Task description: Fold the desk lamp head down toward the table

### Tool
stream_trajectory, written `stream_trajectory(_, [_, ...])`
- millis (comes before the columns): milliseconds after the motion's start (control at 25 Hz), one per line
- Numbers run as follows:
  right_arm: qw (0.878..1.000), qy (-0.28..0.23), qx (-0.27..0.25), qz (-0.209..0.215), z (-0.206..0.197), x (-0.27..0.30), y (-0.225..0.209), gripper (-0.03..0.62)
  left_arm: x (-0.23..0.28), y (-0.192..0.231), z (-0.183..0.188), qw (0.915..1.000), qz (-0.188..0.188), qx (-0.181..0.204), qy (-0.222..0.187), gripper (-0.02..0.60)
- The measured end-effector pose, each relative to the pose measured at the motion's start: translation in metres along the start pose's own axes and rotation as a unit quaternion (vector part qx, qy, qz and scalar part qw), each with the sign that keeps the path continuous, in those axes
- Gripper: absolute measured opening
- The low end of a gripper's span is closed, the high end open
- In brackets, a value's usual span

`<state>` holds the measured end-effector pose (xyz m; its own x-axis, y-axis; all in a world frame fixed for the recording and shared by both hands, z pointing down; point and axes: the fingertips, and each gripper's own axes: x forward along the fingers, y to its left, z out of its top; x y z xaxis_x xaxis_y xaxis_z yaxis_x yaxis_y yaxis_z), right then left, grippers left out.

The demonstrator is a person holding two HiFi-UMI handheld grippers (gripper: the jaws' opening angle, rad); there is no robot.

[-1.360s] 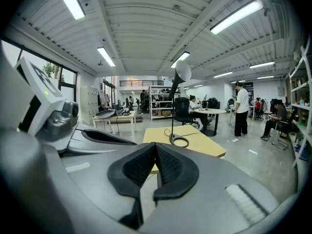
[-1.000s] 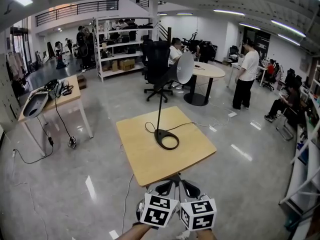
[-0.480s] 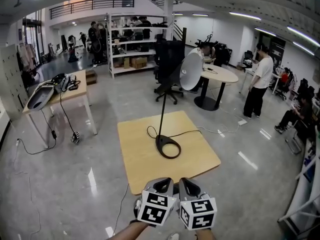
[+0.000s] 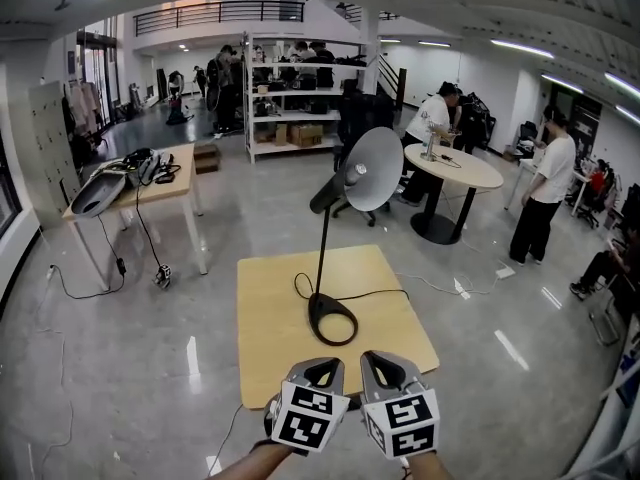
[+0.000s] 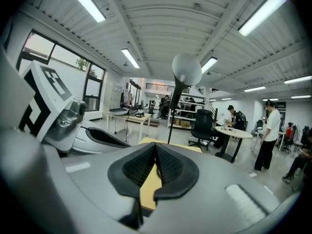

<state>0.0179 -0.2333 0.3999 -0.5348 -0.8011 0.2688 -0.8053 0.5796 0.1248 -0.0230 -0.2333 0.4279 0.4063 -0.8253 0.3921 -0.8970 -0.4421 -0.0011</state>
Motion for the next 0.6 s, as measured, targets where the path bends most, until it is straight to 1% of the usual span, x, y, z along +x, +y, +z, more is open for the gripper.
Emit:
stream_trajectory(160, [0.999,-0.005,-0.04,0.024,0.017,0.001,-0.036,0.006,0.023,-0.013,0.024,0.9999,0.012,-0.01,0.002,0.02])
stream_trajectory(280, [0.997,-0.015,-0.062,0.038,0.033,-0.003,-0.047,0.006,0.025,-0.021,0.043,0.9999,0.012,-0.009,-0.003,0.02])
stream_trajectory(360, [0.995,-0.025,-0.087,0.048,0.046,0.0,-0.054,0.006,0.029,-0.02,0.058,0.9998,0.011,-0.01,-0.013,0.02])
stream_trajectory(440, [0.99,-0.034,-0.121,0.058,0.06,0.003,-0.059,0.006,0.036,-0.019,0.07,0.9997,0.009,-0.01,-0.02,0.02])
stream_trajectory(600, [0.978,-0.051,-0.189,0.073,0.093,0.005,-0.068,0.011,0.043,-0.015,0.095,0.9994,0.008,-0.011,-0.032,0.02])
